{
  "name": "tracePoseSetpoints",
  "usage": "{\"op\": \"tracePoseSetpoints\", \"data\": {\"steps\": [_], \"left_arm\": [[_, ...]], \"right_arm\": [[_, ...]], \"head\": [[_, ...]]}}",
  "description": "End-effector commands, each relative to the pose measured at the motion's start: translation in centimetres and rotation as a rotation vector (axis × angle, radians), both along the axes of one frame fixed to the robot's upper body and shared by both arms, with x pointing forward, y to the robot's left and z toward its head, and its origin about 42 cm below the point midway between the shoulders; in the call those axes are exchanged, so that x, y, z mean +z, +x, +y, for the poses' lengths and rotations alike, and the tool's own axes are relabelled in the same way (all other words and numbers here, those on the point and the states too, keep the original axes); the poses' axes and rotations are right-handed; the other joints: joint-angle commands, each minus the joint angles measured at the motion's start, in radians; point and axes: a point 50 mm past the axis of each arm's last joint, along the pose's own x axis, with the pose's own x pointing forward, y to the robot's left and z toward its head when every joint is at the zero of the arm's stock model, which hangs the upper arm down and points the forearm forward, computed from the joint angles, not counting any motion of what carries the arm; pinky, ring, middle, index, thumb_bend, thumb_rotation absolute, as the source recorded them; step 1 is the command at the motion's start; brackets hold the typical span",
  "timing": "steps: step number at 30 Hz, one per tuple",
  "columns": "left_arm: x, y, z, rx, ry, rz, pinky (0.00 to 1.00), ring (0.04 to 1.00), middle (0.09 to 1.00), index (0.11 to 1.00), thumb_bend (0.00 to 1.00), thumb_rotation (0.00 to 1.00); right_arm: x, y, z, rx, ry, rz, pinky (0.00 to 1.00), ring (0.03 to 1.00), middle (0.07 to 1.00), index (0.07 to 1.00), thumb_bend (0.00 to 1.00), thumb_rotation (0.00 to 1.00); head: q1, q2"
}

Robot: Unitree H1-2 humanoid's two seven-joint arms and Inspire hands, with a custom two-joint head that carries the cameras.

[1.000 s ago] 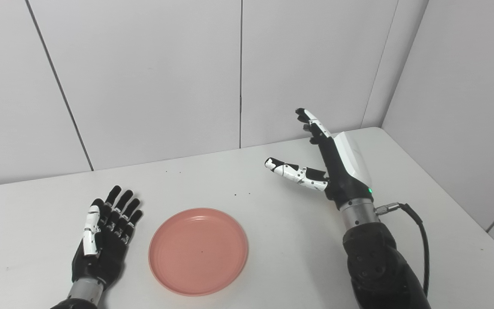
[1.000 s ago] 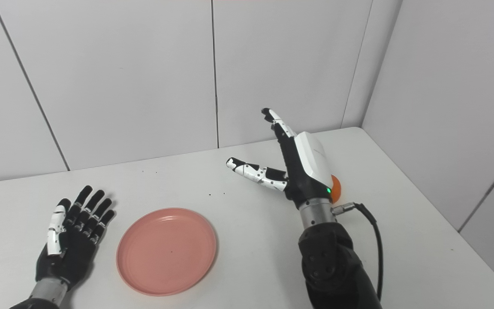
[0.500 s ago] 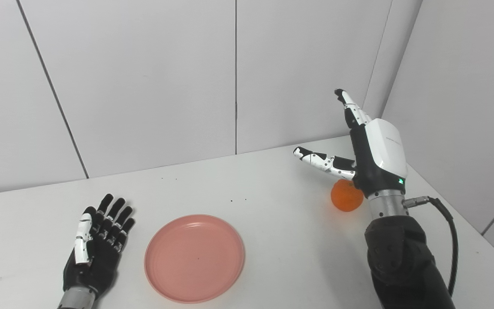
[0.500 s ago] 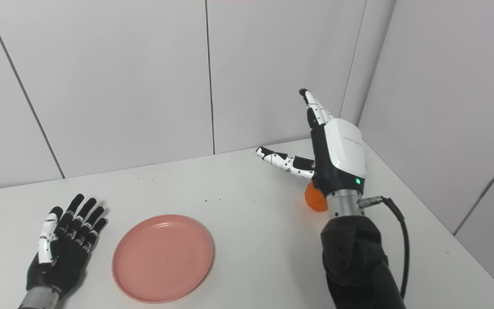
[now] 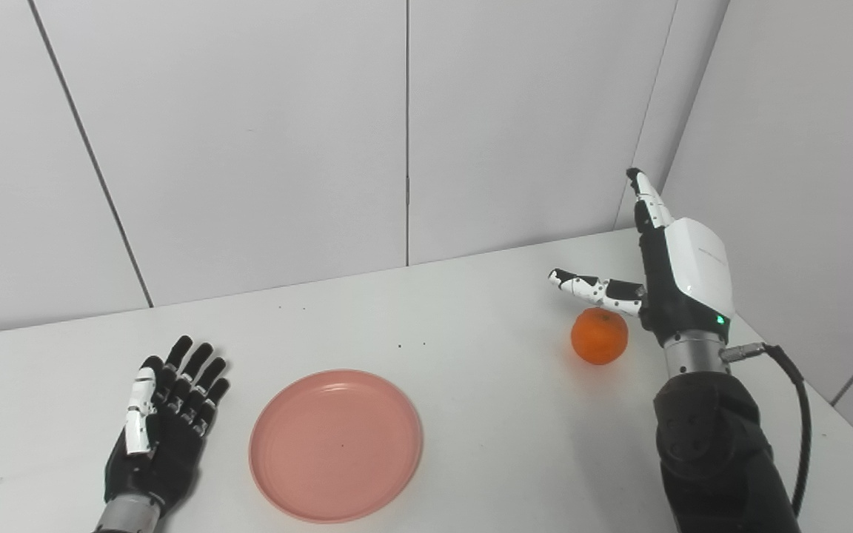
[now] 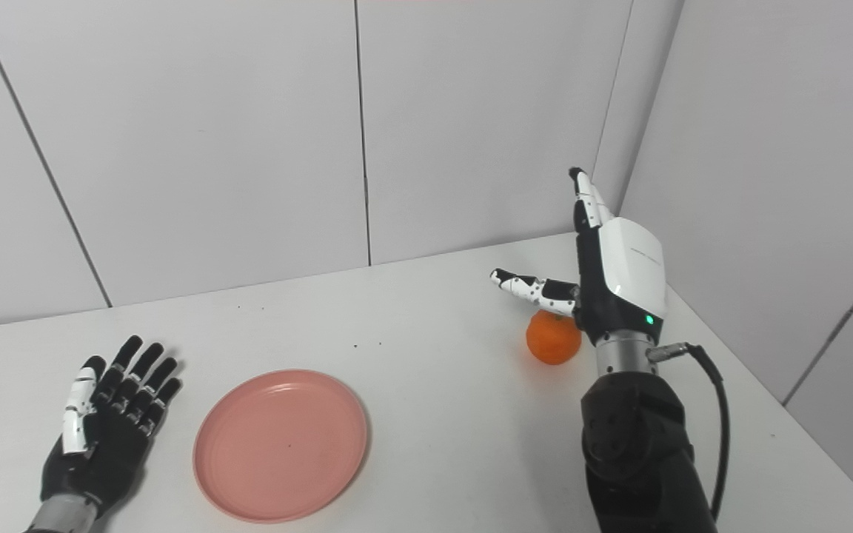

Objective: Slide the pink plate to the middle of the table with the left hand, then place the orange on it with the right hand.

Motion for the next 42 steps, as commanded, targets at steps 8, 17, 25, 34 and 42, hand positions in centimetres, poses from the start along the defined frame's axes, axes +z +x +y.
{"op": "tracePoseSetpoints", "data": {"steps": [8,17,25,34,42], "left_arm": [[-1.2,-0.4,0.8,0.015,0.025,0.088,0.98,0.945,0.946,0.945,0.31,1.00],[-1.1,-0.4,0.7,0.007,0.014,0.085,1.00,0.950,0.955,0.957,0.31,1.00],[-0.9,-0.5,0.7,0.005,0.019,0.080,0.98,0.940,0.945,0.945,0.30,1.00],[-0.8,-0.5,0.8,0.006,0.010,0.086,1.00,0.947,0.950,0.950,0.30,1.00],[-0.8,-0.5,1.0,0.003,0.018,0.083,0.99,0.944,0.947,0.948,0.31,1.00]], "right_arm": [[0.0,0.8,-1.2,-0.026,-0.012,0.053,0.70,0.848,0.924,0.978,0.97,0.42],[-1.5,1.6,-2.2,-0.016,0.040,0.141,0.77,0.898,0.959,0.975,0.99,0.41],[-2.7,2.4,-3.2,-0.009,0.069,0.194,0.82,0.921,0.958,0.970,1.00,0.40],[-3.7,3.1,-3.6,-0.007,0.081,0.265,0.80,0.912,0.943,0.971,1.00,0.39],[-4.1,3.6,-3.5,-0.013,0.072,0.305,0.79,0.912,0.948,0.970,1.00,0.39]], "head": [[-0.001,0.011],[0.005,0.016],[0.006,0.022],[0.003,0.035],[0.003,0.042]]}}
